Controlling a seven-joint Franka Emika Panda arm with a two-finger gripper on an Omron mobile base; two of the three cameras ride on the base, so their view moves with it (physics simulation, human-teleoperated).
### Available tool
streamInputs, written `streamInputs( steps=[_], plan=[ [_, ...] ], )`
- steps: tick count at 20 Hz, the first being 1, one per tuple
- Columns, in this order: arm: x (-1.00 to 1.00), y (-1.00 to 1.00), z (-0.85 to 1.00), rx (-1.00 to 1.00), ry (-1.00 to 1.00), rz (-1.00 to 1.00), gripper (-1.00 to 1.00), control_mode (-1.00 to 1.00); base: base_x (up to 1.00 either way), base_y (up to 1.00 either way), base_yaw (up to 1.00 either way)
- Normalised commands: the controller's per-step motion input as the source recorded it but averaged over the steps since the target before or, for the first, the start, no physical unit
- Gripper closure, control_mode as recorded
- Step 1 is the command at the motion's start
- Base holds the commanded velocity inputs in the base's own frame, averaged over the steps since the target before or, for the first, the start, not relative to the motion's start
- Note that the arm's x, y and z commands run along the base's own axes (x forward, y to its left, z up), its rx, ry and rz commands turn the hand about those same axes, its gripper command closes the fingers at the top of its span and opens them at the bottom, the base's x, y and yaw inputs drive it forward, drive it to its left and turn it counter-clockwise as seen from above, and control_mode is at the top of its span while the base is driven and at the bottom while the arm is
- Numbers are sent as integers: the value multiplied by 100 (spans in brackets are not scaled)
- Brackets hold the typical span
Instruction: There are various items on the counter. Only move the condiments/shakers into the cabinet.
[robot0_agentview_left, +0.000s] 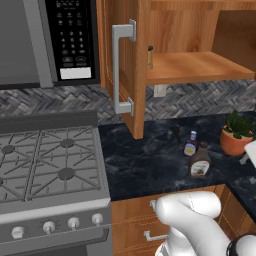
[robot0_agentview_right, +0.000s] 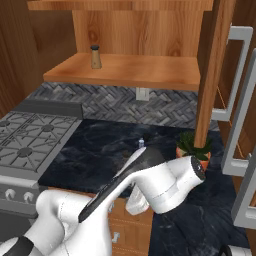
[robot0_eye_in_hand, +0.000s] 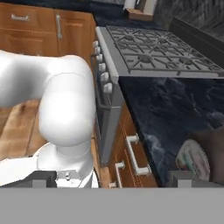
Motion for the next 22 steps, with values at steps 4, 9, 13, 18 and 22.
streamInputs(
  steps=[4, 9, 13, 18, 22],
  plan=[
    [0, 0, 0, 18, -7, 19, -100, -100, 0, 0, 0],
    [15, 0, 3, 22, 0, 7, -100, -100, 0, 0, 0],
    [41, 9, 0, 24, 0, 0, -100, -100, 0, 0, 0],
    [46, 20, 0, 25, 0, -1, -100, -100, 0, 0, 0],
    [37, 12, 0, 11, 4, -2, -100, -100, 0, 0, 0]
  ],
)
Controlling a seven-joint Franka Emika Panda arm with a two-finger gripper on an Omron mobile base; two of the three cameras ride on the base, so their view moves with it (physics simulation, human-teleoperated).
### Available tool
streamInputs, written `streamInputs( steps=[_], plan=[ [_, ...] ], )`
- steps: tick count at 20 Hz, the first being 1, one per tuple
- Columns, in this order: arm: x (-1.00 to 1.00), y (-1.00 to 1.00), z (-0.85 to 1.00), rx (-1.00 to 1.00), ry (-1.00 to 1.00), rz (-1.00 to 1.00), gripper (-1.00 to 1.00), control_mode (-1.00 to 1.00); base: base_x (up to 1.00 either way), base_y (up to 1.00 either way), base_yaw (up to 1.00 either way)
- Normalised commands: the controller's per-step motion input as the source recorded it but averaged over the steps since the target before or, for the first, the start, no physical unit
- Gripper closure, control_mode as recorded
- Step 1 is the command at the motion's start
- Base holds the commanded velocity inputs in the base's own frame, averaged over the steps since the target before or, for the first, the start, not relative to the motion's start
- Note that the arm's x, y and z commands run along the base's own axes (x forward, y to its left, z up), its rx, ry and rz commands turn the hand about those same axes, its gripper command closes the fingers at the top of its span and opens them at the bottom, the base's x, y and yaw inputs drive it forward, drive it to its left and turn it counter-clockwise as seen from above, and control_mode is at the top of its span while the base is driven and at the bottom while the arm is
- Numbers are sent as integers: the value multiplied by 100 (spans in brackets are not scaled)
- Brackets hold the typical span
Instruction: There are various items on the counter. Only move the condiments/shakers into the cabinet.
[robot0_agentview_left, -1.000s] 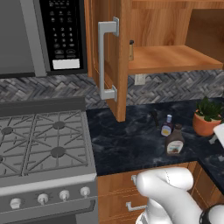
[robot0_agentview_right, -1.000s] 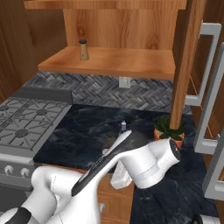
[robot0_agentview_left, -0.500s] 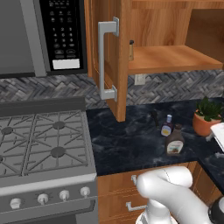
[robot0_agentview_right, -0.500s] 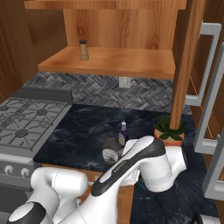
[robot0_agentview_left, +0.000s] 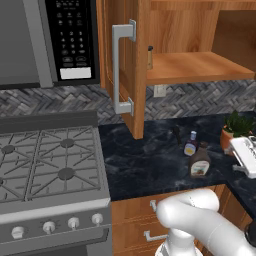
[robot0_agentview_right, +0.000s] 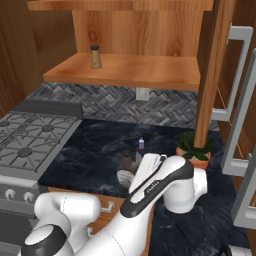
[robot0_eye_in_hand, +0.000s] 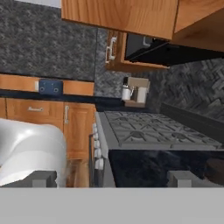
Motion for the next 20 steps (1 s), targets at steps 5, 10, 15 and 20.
streamInputs(
  steps=[5, 10, 15, 20],
  plan=[
    [28, 1, 0, 4, 5, 0, -100, -100, 0, 0, 0],
    [9, 3, 0, 0, 6, 0, -100, -100, 0, 0, 0],
    [12, 19, 0, 0, 7, -3, -100, -100, 0, 0, 0],
    [20, 11, 0, 0, 9, -9, -100, -100, 0, 0, 0]
  ],
)
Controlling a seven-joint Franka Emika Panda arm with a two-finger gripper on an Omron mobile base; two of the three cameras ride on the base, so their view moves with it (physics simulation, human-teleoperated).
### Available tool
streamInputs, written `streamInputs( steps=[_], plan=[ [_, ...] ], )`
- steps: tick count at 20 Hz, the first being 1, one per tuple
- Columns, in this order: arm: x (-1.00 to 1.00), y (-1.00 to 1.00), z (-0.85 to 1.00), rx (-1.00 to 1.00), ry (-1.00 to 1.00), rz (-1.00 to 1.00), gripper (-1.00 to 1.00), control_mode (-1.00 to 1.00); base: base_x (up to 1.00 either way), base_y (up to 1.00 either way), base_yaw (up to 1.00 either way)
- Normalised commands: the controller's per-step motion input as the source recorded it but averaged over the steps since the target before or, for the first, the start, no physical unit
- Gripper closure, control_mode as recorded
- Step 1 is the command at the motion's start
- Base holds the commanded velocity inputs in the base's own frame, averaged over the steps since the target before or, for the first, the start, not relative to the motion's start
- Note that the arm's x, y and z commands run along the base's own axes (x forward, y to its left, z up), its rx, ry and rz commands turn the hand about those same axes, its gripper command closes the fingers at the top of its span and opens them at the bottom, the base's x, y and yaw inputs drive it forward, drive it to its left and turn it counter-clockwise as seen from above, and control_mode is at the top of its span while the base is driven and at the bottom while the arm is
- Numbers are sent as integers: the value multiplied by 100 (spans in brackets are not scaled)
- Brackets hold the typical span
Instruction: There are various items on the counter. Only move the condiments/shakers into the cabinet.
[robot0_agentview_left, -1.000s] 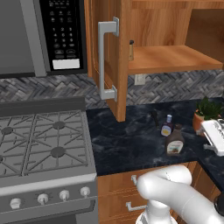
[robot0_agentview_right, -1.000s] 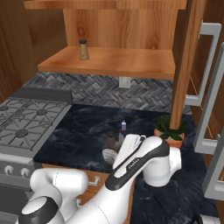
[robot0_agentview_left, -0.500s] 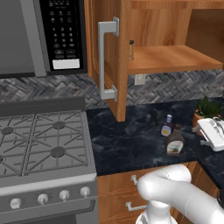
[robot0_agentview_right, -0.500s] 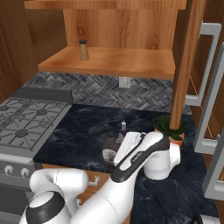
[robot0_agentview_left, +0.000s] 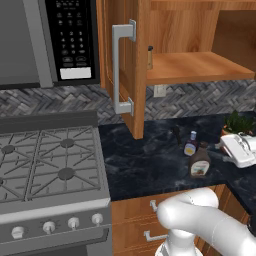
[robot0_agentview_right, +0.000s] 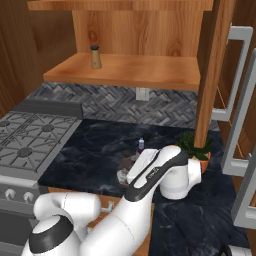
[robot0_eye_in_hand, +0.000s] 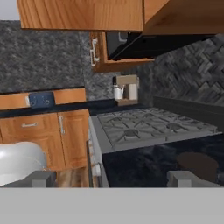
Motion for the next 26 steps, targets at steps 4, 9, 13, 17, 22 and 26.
streamInputs(
  steps=[4, 9, 13, 17, 22, 26],
  plan=[
    [12, 2, 0, 0, 5, -13, -100, -100, 0, 0, 0],
    [15, 7, 0, 0, 7, -14, -100, -100, 0, 0, 0],
    [3, 15, 0, 0, 13, -10, -100, -100, 0, 0, 0],
    [0, 6, 0, 0, 13, -1, -100, -100, 0, 0, 0],
    [0, 0, 0, 0, 10, 0, -100, -100, 0, 0, 0],
    [0, 3, 0, 0, 5, 0, -100, -100, 0, 0, 0]
  ],
)
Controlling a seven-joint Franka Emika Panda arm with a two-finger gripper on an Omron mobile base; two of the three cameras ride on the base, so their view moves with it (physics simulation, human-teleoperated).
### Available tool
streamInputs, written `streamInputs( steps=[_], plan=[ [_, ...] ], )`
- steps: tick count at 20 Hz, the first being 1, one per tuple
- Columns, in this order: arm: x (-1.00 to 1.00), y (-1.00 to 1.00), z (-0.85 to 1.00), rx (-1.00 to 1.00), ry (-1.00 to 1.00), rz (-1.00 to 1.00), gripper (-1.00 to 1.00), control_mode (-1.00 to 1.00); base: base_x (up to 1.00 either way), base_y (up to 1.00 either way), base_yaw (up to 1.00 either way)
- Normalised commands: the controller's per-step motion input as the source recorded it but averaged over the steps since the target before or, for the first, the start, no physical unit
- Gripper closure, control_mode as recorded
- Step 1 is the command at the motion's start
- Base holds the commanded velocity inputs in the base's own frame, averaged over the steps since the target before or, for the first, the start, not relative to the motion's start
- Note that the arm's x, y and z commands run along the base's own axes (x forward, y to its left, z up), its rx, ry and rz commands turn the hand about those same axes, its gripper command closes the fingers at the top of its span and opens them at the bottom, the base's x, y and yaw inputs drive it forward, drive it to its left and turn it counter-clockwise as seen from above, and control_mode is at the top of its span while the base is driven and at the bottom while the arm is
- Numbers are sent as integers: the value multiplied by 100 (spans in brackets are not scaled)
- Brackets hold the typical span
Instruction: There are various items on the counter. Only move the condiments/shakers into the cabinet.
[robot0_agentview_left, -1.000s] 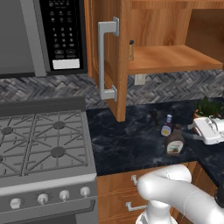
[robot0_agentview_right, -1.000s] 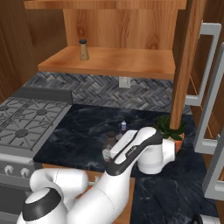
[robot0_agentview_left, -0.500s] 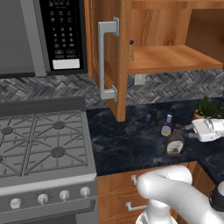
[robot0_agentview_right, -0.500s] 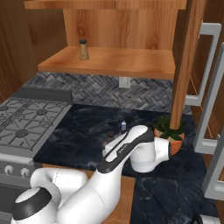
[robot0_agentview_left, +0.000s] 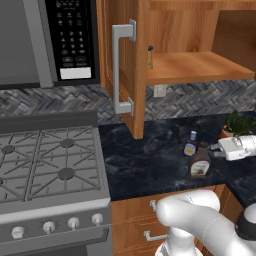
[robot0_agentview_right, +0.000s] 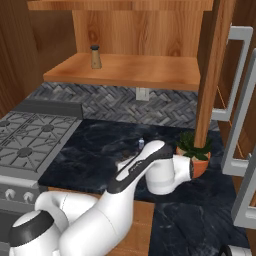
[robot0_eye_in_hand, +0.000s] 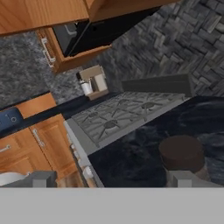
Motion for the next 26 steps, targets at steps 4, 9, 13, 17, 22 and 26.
streamInputs(
  steps=[4, 9, 13, 17, 22, 26],
  plan=[
    [0, 1, -8, -1, 1, 0, -100, -100, 0, 0, 0],
    [0, 0, -21, -2, 0, 0, -100, -100, 0, 0, 0],
    [0, 0, -9, -1, 0, 0, -100, -100, 0, 0, 0],
    [0, 0, 0, 0, 0, 0, -100, -100, 0, 0, 0],
    [7, 0, 0, 0, 0, 0, -100, -100, 0, 0, 0],
    [16, 0, 0, 0, 0, 0, -100, -100, 0, 0, 0]
  ],
)
